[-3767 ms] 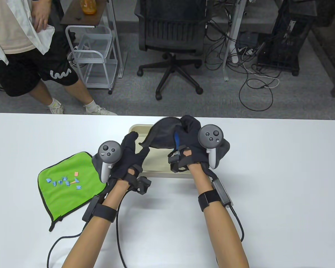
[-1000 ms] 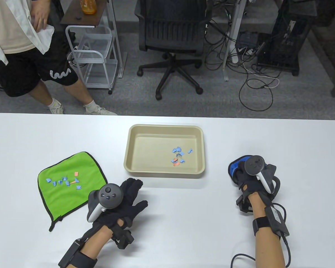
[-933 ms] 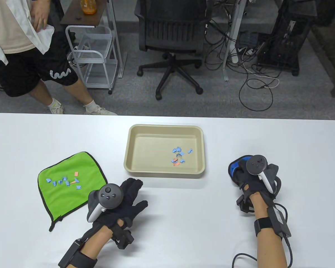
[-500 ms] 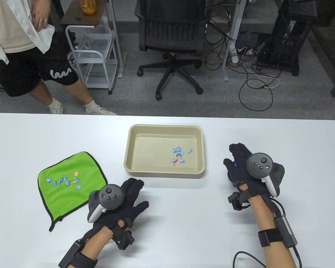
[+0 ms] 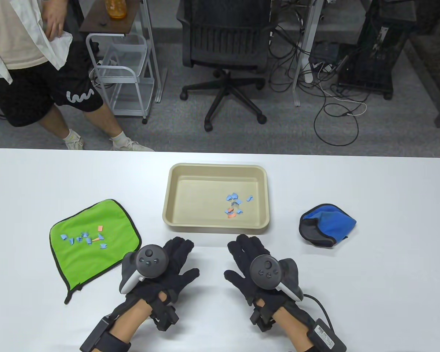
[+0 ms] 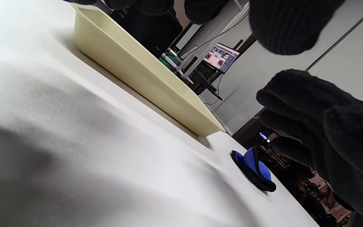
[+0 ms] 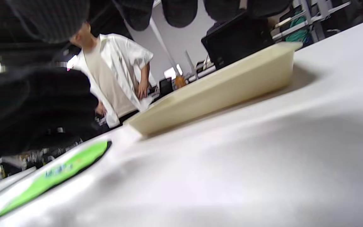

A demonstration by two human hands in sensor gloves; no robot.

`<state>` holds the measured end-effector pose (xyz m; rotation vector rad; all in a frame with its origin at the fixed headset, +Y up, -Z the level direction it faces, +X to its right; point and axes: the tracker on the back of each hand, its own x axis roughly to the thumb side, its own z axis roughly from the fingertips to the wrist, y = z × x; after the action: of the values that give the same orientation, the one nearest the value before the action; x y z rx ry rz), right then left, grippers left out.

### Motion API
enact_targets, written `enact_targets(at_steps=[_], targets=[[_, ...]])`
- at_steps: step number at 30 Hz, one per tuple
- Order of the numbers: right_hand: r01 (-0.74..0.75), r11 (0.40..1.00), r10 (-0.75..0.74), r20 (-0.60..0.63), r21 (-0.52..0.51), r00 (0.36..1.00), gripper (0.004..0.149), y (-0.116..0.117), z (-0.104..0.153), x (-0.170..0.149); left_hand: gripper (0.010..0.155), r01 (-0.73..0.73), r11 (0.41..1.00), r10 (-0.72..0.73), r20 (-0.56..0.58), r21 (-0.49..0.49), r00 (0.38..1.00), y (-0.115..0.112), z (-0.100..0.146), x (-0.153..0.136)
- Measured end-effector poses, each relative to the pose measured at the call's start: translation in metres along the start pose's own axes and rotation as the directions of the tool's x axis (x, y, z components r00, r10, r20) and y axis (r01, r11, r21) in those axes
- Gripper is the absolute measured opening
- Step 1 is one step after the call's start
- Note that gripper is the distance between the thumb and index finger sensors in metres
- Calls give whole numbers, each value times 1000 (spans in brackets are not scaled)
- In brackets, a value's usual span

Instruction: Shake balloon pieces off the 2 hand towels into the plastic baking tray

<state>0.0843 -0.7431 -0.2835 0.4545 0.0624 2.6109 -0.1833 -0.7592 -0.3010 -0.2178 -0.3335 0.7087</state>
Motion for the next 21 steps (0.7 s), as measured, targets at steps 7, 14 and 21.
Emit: enact_targets(at_steps=[7,14,21], targets=[[15,999,-16,-18,-30,1000,74,0,-4,0,82,15,1000,-15,3,-11,1000,-4,-1,1],[10,1000,-11,-19,-14,1000,75,1,-3,-2,82,16,1000,-16,-5,-17,1000,-5,-1,-1],[2,1000,-2,-11,-19,1000,74,1,-3,-2,84,25,999,-25,-20,-36,999,6,0,0]])
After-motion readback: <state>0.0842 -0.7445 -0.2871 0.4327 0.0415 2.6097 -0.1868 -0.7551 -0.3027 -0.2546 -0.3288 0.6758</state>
